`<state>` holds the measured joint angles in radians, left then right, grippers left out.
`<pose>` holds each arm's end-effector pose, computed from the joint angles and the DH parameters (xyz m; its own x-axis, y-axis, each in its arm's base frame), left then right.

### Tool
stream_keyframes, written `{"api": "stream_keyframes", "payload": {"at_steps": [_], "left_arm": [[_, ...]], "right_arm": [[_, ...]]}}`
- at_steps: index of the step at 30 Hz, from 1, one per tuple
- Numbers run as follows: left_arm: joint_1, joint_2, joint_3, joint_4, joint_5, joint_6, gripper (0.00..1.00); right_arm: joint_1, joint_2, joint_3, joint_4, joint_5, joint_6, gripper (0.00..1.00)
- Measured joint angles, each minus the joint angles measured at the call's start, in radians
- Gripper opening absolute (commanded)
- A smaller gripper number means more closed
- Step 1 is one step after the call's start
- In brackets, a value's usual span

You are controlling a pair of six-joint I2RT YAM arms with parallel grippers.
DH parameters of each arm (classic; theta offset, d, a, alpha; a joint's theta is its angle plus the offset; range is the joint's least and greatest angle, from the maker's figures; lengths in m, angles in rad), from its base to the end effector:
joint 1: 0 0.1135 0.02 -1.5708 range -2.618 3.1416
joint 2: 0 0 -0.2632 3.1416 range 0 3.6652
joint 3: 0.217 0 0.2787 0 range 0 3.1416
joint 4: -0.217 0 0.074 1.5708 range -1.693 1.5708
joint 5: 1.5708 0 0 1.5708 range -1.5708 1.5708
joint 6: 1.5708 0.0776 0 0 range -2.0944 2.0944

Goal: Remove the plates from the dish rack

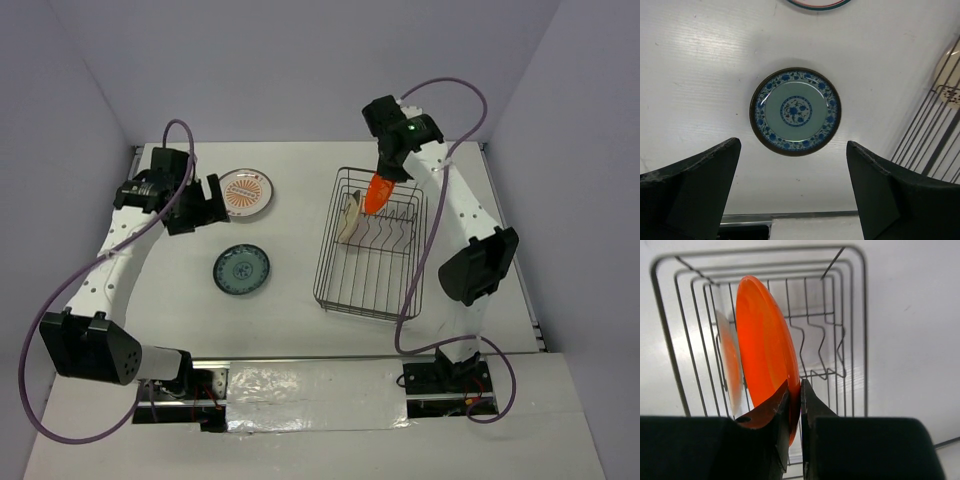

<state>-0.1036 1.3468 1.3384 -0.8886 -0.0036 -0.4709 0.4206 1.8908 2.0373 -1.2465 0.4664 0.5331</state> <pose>0.3271 -0.0337 0.3094 -0.7386 -0.3793 -0.5573 -0.2625 0.9233 -0.2806 0.4052 0.1430 0.3347 -0.7914 0.1433 -0.5943 0.2597 0.9589 -0.1146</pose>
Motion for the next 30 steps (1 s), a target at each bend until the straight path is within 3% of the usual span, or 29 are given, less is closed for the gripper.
{"api": "stream_keyframes", "payload": {"at_steps": [4,9,11,14,20,21,24,25,26,28,30], "left_arm": [[0.001,0.02,0.097,-0.003,0.068,0.003,0.99],[-0.019,0.028,0.183,0.146,0.354,-0.026,0.99],[-0.055,0.041,0.208,0.228,0.459,-0.047,1.0],[-0.15,0.088,0.266,0.334,0.554,-0.068,0.99],[-0.262,0.173,0.35,0.358,0.566,-0.072,0.94],[-0.263,0.18,0.353,0.346,0.547,-0.063,0.9],[-0.262,0.197,0.354,0.304,0.503,-0.049,0.55],[-0.262,0.198,0.354,0.298,0.502,-0.051,0.37],[-0.262,0.198,0.354,0.296,0.499,-0.051,0.11],[-0.252,0.179,0.35,0.293,0.554,-0.061,0.0],[-0.255,0.158,0.347,0.298,0.494,-0.052,0.0]], "right_arm": [[0.005,-0.013,0.142,-0.042,0.101,-0.028,0.0],[0.017,-0.104,0.167,-0.075,0.118,-0.085,0.01],[0.017,-0.167,0.138,-0.039,0.019,-0.126,0.0],[0.019,-0.34,-0.068,0.124,-0.278,-0.169,0.0],[0.027,-0.488,-0.32,0.454,-0.745,-0.106,0.0],[0.028,-0.488,-0.342,0.504,-0.792,-0.089,0.0],[0.029,-0.474,-0.387,0.601,-0.878,-0.05,0.0],[0.029,-0.467,-0.397,0.615,-0.888,-0.043,0.0],[0.029,-0.459,-0.404,0.623,-0.89,-0.043,0.03],[0.0,-0.444,-0.424,0.618,-0.882,-0.03,0.55],[-0.004,-0.418,-0.427,0.628,-0.862,-0.005,0.98]]}}
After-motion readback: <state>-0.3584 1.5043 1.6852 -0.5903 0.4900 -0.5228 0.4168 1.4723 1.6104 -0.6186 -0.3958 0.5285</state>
